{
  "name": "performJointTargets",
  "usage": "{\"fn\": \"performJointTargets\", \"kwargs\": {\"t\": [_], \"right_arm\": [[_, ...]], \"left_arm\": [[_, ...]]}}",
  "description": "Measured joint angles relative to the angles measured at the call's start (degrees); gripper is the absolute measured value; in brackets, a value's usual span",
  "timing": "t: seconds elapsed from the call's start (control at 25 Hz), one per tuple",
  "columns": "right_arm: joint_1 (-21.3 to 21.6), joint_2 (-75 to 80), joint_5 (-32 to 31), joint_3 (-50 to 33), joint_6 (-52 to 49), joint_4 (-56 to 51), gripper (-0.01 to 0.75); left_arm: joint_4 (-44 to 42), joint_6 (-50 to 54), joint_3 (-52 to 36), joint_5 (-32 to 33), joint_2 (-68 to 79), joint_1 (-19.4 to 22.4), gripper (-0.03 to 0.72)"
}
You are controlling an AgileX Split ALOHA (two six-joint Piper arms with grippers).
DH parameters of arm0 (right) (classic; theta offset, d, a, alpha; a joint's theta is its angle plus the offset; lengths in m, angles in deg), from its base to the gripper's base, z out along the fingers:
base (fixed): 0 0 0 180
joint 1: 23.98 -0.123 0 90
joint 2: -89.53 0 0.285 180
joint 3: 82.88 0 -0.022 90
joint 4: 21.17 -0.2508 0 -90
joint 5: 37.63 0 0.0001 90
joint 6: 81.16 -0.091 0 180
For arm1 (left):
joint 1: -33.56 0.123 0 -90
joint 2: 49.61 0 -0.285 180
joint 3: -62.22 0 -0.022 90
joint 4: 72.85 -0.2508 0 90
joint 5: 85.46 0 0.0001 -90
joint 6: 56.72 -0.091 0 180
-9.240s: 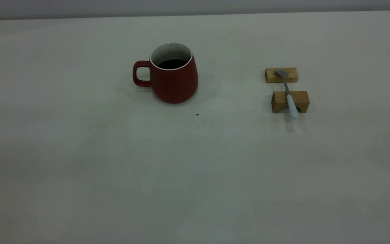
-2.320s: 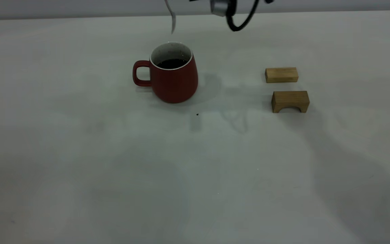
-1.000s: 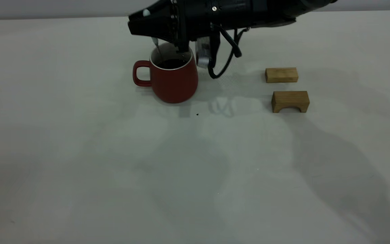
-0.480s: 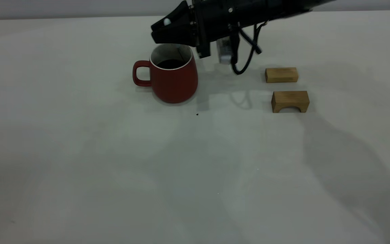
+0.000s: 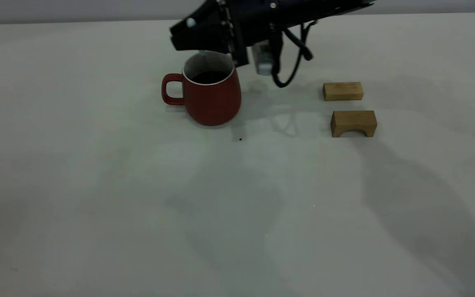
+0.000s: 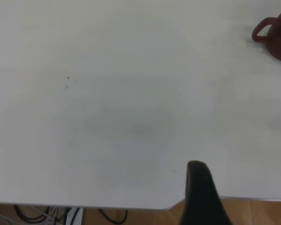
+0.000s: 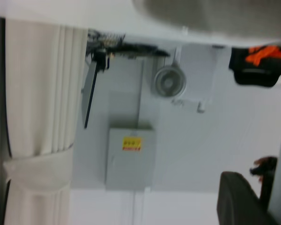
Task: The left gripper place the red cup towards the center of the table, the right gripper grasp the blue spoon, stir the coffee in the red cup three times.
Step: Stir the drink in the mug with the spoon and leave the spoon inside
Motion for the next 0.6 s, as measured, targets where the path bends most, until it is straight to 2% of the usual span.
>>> {"fn": "performJointTargets", "kwargs": {"t": [0.2, 0.32, 0.6], "right_arm": [[-1.23, 0.00, 0.20, 0.00, 1.06, -4.88, 0.118], [-1.11, 0.00, 3.33, 0.00, 5.06, -5.18, 0.118], [1.75, -0.80, 4.73, -1.42, 6.06, -0.66, 0.118]], "left_arm": [[0.00, 0.00, 0.00, 0.00, 0.00, 0.00, 0.521], [0.00, 0.00, 0.00, 0.00, 0.00, 0.00, 0.521], [0.00, 0.00, 0.00, 0.00, 0.00, 0.00, 0.521]]}}
